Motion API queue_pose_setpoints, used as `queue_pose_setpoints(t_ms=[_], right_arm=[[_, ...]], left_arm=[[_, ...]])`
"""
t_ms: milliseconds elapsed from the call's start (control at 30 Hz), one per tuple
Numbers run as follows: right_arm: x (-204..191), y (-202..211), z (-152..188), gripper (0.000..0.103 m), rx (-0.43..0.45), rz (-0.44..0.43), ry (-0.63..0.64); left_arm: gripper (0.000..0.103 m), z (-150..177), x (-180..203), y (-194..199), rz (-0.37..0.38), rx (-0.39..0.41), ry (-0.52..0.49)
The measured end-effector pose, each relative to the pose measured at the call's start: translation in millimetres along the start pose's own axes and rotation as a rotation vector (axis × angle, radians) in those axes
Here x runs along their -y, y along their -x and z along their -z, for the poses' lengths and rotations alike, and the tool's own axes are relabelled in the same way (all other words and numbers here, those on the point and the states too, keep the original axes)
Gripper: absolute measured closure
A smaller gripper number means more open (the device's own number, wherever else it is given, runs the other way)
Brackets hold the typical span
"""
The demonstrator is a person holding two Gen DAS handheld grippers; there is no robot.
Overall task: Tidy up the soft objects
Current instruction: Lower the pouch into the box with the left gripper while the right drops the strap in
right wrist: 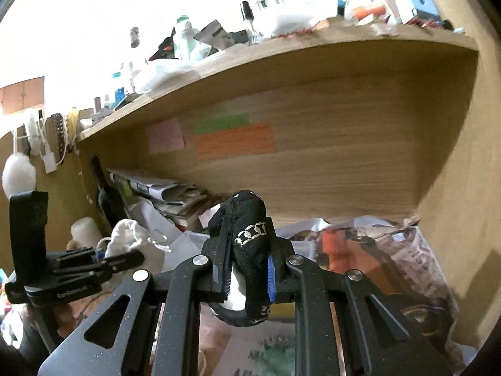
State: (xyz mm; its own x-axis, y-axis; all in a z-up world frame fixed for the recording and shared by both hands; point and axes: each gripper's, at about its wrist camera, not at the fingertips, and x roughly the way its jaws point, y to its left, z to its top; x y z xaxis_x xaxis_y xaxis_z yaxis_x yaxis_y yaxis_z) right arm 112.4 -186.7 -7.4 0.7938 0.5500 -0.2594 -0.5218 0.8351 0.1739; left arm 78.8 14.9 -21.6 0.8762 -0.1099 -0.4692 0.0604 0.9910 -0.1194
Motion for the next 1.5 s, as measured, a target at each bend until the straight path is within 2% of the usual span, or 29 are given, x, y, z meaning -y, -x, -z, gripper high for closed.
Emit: queue_pose_setpoints(t_ms=[167, 533, 667, 800, 900, 967, 1000, 1067, 1133, 1167, 1200, 1400, 1500], right_arm=[[-6.6, -28.3, 2.1, 0.088, -0.038, -0.018, -0.001], [-18.2, -92.4, 22.5, 0.087, -0.236, -0.06, 0.022], [-14.9, -111.7, 35.5, 0.087, -0.322, -0.057, 0.021], [-12.7, -120.3, 42.1, 0.084, -0.363, -0.025, 0.035], [-9.4, -123.8, 44.3, 0.084, -0.374, 0.002, 0.04], [-8.0, -125.3, 44.7, 0.084, -0.376, 0.025, 0.045], [-8.2, -126.7, 44.4, 0.083, -0.376, 0.04, 0.048], [-7.6, -128.1, 44.1, 0.074, -0.374, 0.063, 0.05], [-6.7, -125.7, 41.8, 0.059, -0.357, 0.095, 0.056], [-6.8, -124.1, 40.1, 0.047, -0.346, 0.106, 0.058], [-7.1, -119.5, 37.7, 0.04, -0.323, 0.118, 0.062], [-13.3, -87.6, 19.9, 0.026, -0.229, 0.134, 0.087], [-18.5, -66.6, 12.2, 0.02, -0.176, 0.137, 0.104]], left_arm=[[0.08, -7.6, -14.7, -14.5, -0.037, -0.012, 0.006], [0.08, 2.5, -33.2, -84.9, -0.081, -0.161, 0.005], [0.08, 6.1, -36.5, -108.6, -0.06, -0.229, 0.019], [0.08, 11.1, -28.9, -119.9, -0.053, -0.252, -0.002], [0.073, 14.0, -27.3, -124.1, -0.049, -0.269, -0.003], [0.061, 14.5, -27.7, -125.7, -0.041, -0.28, 0.01], [0.058, 14.5, -28.3, -125.9, -0.034, -0.285, 0.018], [0.047, 14.0, -28.2, -125.2, -0.03, -0.284, 0.028], [0.044, 12.2, -26.9, -117.9, -0.026, -0.264, 0.03], [0.043, 11.0, -26.1, -113.4, -0.025, -0.253, 0.028], [0.043, 9.1, -24.7, -106.6, -0.027, -0.235, 0.025], [0.031, 0.8, -14.5, -64.1, -0.036, -0.147, -0.01], [0.022, -1.0, -11.3, -44.5, -0.037, -0.114, -0.017]])
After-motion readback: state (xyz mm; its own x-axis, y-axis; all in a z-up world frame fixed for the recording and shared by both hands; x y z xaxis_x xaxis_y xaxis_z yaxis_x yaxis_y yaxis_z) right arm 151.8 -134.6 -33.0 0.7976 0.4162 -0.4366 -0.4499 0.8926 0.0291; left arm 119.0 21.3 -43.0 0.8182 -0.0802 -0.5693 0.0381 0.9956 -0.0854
